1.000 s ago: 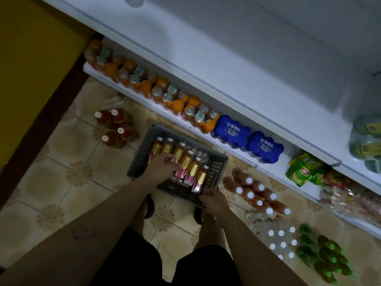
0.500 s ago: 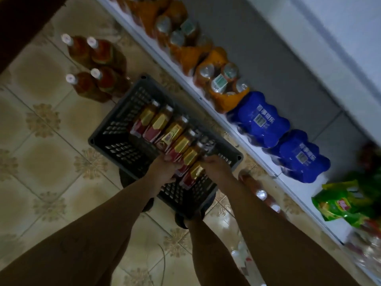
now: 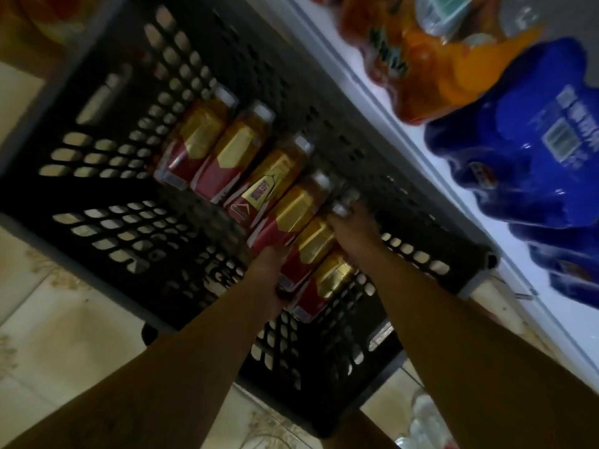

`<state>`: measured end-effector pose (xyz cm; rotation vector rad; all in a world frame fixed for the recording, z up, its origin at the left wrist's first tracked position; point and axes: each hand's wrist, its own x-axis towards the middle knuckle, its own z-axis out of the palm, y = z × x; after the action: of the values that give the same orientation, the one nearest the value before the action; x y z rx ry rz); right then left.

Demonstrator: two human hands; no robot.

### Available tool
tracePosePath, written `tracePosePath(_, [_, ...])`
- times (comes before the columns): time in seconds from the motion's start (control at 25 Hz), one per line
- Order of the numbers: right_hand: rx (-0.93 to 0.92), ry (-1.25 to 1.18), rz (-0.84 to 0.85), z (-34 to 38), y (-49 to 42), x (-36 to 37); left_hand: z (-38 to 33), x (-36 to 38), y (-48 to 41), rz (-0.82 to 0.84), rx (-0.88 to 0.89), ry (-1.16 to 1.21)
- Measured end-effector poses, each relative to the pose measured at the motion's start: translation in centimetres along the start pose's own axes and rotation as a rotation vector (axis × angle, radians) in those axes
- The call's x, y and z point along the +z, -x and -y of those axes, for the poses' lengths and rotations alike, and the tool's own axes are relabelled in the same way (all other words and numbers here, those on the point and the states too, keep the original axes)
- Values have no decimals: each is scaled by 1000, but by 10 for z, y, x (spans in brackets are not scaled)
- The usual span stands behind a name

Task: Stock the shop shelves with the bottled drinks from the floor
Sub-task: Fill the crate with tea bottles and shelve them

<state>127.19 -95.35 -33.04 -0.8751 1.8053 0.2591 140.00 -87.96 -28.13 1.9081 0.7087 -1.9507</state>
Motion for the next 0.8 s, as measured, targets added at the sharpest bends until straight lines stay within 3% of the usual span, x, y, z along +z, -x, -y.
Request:
tracePosePath(0.16, [-40,76,-9,-4,-27,17,3,5,-24,51,-45,133])
tracePosePath(0.4, [14,-86,3,6,-3,-5,9,4,0,32,-14,30])
tracePosePath(0.56, [-8,-266,-22,27,61,-34,-4,1,69,29,38,-57])
tracePosePath(0.64, [-3,-392,-4,57,139,-73,-19,-6,164,25,85,-84])
tracePosePath(0.8, [-24,-625,41,87,232,-106,-35,-20,263,-15,197,-135])
